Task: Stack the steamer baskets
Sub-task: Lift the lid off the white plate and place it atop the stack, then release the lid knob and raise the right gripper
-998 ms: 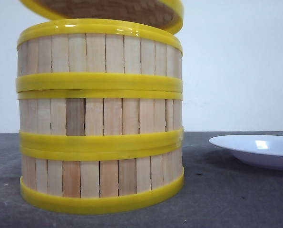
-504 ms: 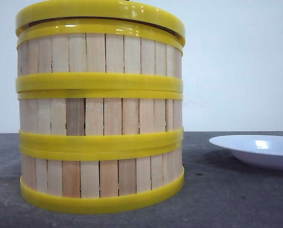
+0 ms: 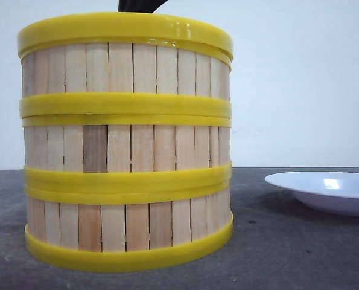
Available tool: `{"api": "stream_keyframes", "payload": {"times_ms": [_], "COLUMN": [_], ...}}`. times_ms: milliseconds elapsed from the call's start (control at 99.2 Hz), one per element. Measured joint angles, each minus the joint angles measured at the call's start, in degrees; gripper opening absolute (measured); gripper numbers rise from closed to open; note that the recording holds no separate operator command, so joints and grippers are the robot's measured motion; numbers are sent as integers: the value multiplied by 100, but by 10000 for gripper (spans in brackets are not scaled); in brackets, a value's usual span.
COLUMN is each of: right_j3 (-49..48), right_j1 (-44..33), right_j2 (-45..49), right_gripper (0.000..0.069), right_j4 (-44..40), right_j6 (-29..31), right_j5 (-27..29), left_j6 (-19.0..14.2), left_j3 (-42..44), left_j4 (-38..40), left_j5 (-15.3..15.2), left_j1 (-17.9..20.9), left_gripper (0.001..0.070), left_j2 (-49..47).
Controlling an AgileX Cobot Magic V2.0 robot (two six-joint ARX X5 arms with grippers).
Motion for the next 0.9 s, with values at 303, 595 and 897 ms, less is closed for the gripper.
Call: {"api": "stream_keyframes", "payload": {"times_ms": [303, 595, 897], "right_j3": [0, 2, 33], "right_j1": [7, -11, -83], "right_j2": [22, 24, 26], "right_gripper": [53, 53, 53], "right_j4": [79, 87, 66], "right_j6": [-2, -2, 0], "right_j5": [79, 68, 22], "left_j6": [2, 2, 2], "left_j3": [0, 0, 0], "left_j4": [-2, -24, -28], "left_j5": [0, 0, 0], "left_j1": [0, 0, 0], "left_gripper": [233, 233, 233], "left_j2": [0, 0, -2]}}
